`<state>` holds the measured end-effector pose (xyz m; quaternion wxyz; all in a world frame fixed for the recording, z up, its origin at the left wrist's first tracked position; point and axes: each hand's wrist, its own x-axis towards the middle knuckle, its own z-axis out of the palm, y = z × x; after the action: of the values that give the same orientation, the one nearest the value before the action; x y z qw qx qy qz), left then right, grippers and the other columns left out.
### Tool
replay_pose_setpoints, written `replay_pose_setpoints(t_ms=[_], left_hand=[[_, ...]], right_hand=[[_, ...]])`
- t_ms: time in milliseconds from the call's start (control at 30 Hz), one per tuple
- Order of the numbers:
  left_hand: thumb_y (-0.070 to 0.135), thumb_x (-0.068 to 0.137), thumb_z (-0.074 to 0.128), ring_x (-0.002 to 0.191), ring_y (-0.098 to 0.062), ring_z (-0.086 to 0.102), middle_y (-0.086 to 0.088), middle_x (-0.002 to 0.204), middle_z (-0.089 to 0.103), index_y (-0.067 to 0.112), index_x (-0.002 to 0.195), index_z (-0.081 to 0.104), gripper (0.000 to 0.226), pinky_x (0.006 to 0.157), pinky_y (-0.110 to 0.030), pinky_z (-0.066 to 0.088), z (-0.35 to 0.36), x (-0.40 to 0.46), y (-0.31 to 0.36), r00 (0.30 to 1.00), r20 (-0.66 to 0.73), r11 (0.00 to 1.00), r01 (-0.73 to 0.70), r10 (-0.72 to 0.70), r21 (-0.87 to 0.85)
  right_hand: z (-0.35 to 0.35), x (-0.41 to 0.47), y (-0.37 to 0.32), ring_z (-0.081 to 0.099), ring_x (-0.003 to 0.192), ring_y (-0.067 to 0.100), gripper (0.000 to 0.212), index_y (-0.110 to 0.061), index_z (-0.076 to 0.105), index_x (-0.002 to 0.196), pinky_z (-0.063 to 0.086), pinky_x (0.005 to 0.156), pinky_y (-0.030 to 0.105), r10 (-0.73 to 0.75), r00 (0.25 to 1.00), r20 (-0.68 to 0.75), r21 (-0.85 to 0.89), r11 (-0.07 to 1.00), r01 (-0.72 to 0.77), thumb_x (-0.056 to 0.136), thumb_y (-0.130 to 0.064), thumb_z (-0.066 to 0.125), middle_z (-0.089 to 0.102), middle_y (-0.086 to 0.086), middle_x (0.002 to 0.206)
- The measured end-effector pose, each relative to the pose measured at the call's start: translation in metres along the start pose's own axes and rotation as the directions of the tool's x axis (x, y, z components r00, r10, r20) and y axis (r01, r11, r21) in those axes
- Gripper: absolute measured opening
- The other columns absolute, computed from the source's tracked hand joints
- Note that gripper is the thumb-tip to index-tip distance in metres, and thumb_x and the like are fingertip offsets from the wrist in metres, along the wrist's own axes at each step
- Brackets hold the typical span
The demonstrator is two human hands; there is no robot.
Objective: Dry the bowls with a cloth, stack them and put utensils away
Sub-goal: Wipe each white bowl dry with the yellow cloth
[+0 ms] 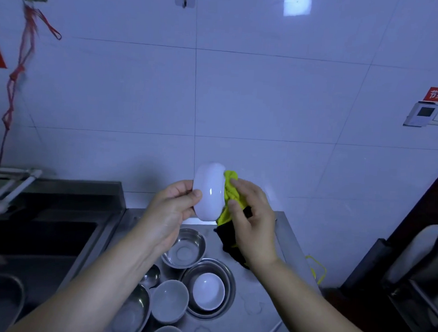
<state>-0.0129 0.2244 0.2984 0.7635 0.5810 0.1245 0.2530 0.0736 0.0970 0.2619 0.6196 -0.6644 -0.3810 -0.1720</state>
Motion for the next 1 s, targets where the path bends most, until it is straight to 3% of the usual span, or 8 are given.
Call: replay_pose_setpoints(t_ms=[133,233,300,400,633,767,867,1000], left_hand=[[-0.001,0.090,0.049,0.072,-0.015,0.068,-0.005,0.083,0.073,0.004,0.095,0.065,0.017,0.063,-0.023,0.056,-0.008,0.001,0.002,0.999,-0.018,0.998,0.037,-0.037,-0.045],[-0.001,0.091,0.049,0.072,-0.016,0.068,-0.007,0.085,0.072,0.002,0.099,0.065,0.018,0.062,-0.024,0.055,-0.012,-0.001,0.001,0.997,-0.014,0.996,0.071,-0.072,-0.053],[0.000,0.091,0.049,0.072,-0.017,0.067,-0.007,0.084,0.072,0.003,0.100,0.065,0.018,0.064,-0.027,0.055,-0.009,-0.002,0.001,0.997,0.009,0.996,0.081,-0.081,-0.047],[-0.002,0.091,0.048,0.070,-0.015,0.068,-0.005,0.081,0.073,0.004,0.095,0.065,0.018,0.063,-0.025,0.057,-0.002,-0.001,0.003,0.997,0.022,0.997,0.073,-0.072,-0.037],[0.000,0.091,0.051,0.068,-0.016,0.068,-0.006,0.079,0.071,0.006,0.089,0.064,0.015,0.065,-0.026,0.057,-0.009,0.002,0.005,0.996,-0.084,0.999,0.039,-0.037,0.013],[0.000,0.090,0.054,0.067,-0.015,0.067,-0.005,0.077,0.070,0.007,0.087,0.065,0.014,0.063,-0.023,0.056,0.006,-0.002,0.004,0.997,-0.079,0.999,0.017,-0.019,-0.033],[0.001,0.090,0.055,0.064,-0.015,0.058,-0.008,0.076,0.062,0.009,0.083,0.064,0.014,0.058,-0.022,0.049,0.024,-0.001,0.005,0.993,-0.119,0.997,-0.001,-0.008,-0.075],[0.003,0.090,0.055,0.057,-0.014,0.053,-0.003,0.064,0.058,0.013,0.075,0.059,0.019,0.046,-0.018,0.043,0.036,-0.001,0.013,0.987,-0.150,0.980,0.027,-0.057,-0.198]], right_hand=[[-0.008,-0.010,0.017,0.053,0.106,0.017,0.032,-0.022,0.064,0.115,0.041,0.091,0.019,-0.221,0.970,0.101,-0.092,0.969,0.230,0.087,-0.010,0.052,0.062,-0.004,0.115],[-0.014,-0.005,0.031,0.050,0.094,0.021,0.031,-0.025,0.061,0.115,0.041,0.086,0.019,-0.269,0.949,0.164,-0.213,0.930,0.300,0.089,-0.010,0.051,0.062,-0.005,0.113],[-0.015,0.004,0.031,0.049,0.095,0.019,0.032,-0.024,0.063,0.113,0.038,0.087,0.012,-0.233,0.964,0.127,-0.237,0.937,0.257,0.088,-0.008,0.051,0.062,-0.008,0.110],[-0.007,0.014,0.012,0.050,0.102,0.009,0.039,-0.023,0.069,0.109,0.037,0.088,0.008,-0.043,0.997,0.059,-0.136,0.989,0.051,0.081,-0.003,0.054,0.061,-0.020,0.107],[-0.010,0.005,-0.016,0.058,0.105,0.009,0.036,-0.038,0.069,0.100,0.044,0.087,0.021,0.115,0.962,0.246,0.035,0.991,-0.128,0.080,-0.012,0.054,0.063,-0.021,0.107],[-0.006,0.031,-0.031,0.058,0.102,0.003,0.029,-0.035,0.063,0.104,0.045,0.086,0.019,0.125,0.990,0.069,0.100,0.986,-0.131,0.084,-0.015,0.055,0.063,-0.016,0.109],[0.016,0.028,-0.035,0.042,0.120,0.001,0.035,-0.033,0.054,0.124,0.030,0.100,0.014,0.030,0.996,0.080,-0.033,0.999,-0.027,0.089,-0.030,0.046,0.052,-0.016,0.126],[0.031,-0.002,-0.017,0.027,0.128,0.009,0.046,-0.026,0.038,0.142,0.021,0.106,0.019,-0.154,0.987,0.033,-0.299,0.941,0.157,0.096,-0.024,0.035,0.032,-0.002,0.148]])
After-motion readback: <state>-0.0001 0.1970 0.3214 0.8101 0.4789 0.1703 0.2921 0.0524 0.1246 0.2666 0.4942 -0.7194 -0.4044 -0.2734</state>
